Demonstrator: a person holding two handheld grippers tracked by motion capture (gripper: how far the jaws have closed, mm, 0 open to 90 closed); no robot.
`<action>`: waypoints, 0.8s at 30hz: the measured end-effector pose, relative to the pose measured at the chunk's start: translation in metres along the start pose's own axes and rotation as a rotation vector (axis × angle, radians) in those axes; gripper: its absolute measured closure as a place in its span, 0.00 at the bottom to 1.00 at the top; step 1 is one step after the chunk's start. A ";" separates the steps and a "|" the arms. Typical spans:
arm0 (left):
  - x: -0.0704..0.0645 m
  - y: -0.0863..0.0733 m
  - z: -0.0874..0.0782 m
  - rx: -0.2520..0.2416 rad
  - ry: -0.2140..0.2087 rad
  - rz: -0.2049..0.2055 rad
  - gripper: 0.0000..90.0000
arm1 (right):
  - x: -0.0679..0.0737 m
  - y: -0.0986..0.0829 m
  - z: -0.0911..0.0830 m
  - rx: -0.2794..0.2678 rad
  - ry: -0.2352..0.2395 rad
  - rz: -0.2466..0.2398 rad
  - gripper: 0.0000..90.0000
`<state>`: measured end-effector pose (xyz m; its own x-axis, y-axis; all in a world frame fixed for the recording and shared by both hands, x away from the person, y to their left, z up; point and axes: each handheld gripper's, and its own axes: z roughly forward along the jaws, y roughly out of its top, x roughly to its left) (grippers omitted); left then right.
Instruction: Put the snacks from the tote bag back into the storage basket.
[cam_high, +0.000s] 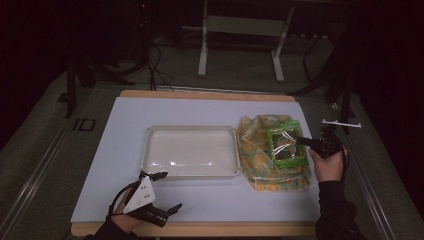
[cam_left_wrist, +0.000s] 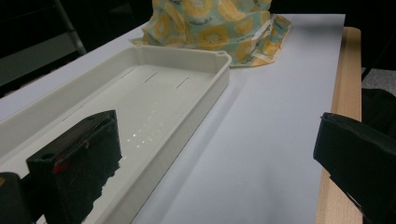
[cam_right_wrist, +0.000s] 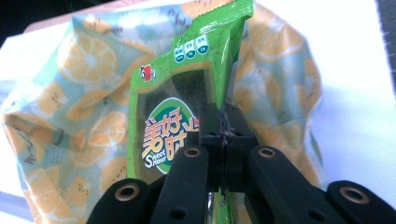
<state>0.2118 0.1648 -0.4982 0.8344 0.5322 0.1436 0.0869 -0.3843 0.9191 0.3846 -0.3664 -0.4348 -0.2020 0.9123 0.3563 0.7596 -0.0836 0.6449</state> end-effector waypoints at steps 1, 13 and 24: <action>0.000 0.000 0.000 0.002 0.000 0.001 0.01 | -0.001 0.001 -0.002 -0.007 -0.002 -0.002 0.99; 0.000 0.000 0.001 0.003 -0.002 0.004 0.01 | -0.006 0.005 -0.022 -0.054 -0.004 0.018 0.99; -0.001 0.000 0.001 0.002 -0.001 0.006 0.01 | 0.003 0.010 -0.045 -0.091 0.005 0.012 0.99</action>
<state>0.2116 0.1640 -0.4983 0.8353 0.5294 0.1487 0.0831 -0.3887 0.9176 0.3637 -0.3825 -0.3966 -0.1963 0.9089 0.3680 0.7032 -0.1311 0.6988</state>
